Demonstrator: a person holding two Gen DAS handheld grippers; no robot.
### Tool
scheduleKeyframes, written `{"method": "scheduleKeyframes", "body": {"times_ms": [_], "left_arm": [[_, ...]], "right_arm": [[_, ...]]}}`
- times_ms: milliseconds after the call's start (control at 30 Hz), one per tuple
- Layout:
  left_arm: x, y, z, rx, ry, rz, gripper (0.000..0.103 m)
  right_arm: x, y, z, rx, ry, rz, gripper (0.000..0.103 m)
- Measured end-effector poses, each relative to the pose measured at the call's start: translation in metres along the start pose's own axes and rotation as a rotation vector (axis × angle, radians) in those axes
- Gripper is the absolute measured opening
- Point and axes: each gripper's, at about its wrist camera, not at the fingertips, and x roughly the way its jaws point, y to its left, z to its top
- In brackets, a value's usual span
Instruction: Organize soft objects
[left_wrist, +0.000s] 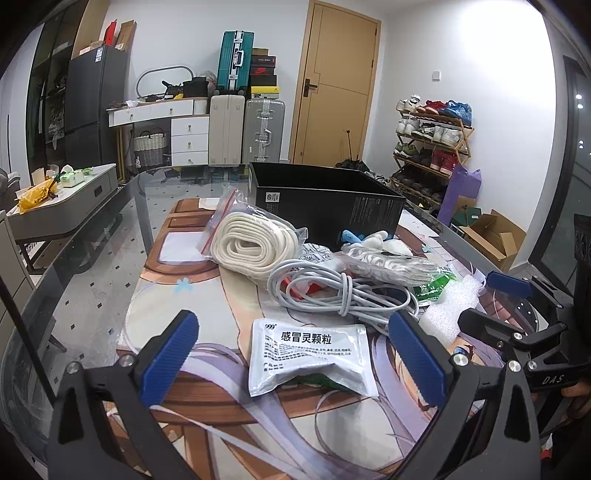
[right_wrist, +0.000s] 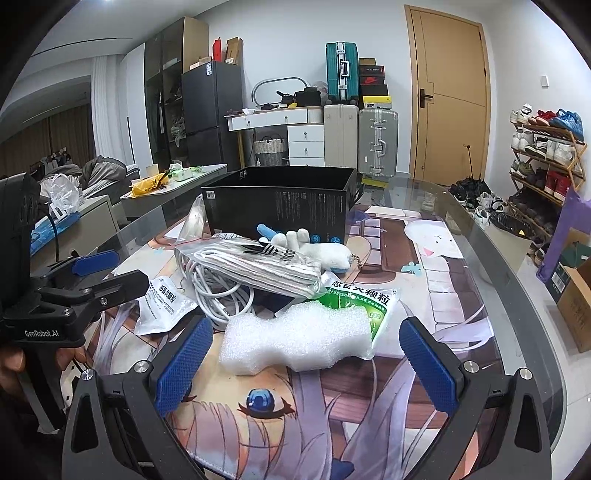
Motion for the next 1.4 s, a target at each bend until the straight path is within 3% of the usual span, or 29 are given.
{"method": "scheduleKeyframes", "body": {"times_ms": [1100, 1400], "left_arm": [[0.000, -0.002, -0.001, 0.007, 0.001, 0.006, 0.103], [0.000, -0.003, 0.000, 0.050, 0.009, 0.024, 0.103]], "right_arm": [[0.009, 0.007, -0.002, -0.032, 0.031, 0.004, 0.103], [0.013, 0.006, 0.000, -0.029, 0.052, -0.002, 0.103]]}}
